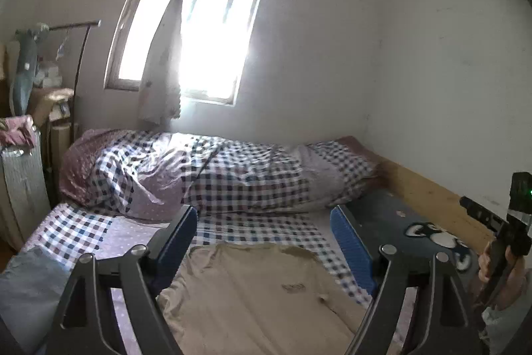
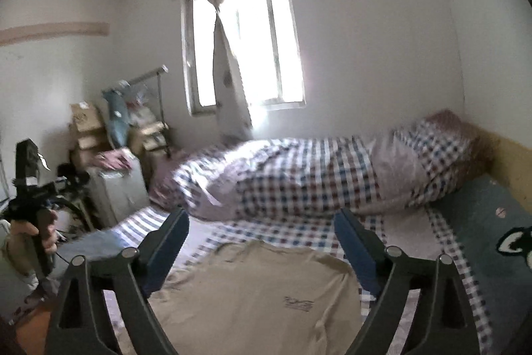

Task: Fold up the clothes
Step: 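Open both tools and lift them away from the flattened shirt, then move both tools across the bed toward the shirt's edge near the phone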

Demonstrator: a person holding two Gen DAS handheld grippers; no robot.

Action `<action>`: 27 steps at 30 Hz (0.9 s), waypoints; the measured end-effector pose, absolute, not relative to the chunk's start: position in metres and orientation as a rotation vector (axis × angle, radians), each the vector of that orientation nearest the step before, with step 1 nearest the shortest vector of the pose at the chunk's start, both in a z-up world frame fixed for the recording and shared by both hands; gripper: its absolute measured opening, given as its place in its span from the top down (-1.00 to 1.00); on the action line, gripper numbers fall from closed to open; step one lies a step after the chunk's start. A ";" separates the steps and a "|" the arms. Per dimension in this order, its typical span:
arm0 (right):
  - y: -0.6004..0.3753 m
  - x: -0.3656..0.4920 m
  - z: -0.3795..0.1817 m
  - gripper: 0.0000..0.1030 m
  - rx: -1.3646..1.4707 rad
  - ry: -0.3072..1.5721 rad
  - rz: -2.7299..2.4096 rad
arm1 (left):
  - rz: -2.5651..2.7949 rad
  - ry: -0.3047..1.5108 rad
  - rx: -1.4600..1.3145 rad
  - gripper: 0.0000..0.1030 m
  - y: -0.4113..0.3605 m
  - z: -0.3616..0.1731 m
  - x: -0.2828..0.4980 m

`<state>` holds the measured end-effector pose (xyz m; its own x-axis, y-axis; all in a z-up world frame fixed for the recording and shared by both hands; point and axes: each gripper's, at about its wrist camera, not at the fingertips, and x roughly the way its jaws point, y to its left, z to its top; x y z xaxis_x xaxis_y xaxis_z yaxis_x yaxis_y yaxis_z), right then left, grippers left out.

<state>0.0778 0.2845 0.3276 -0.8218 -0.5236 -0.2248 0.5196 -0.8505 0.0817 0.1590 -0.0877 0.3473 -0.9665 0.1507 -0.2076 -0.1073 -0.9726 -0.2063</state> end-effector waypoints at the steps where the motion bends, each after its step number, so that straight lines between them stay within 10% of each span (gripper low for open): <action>1: 0.291 0.105 0.341 -0.82 0.302 -0.021 -2.563 | 2.966 -0.282 -0.323 -0.67 -0.081 0.357 0.178; 10: 0.337 0.262 0.398 -0.95 0.167 -0.021 -2.608 | 2.882 -0.270 -0.181 -0.99 -0.029 0.394 0.309; 27: 0.426 0.321 0.259 -0.96 0.191 -0.181 -3.038 | 2.633 -0.054 -0.377 -0.99 0.199 0.230 0.271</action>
<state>0.3213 0.4262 0.2593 -0.9879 -0.0993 -0.1192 0.0845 -0.9887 0.1240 0.2710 0.1993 0.2303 -0.8488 0.4631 -0.2552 -0.4522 -0.8859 -0.1037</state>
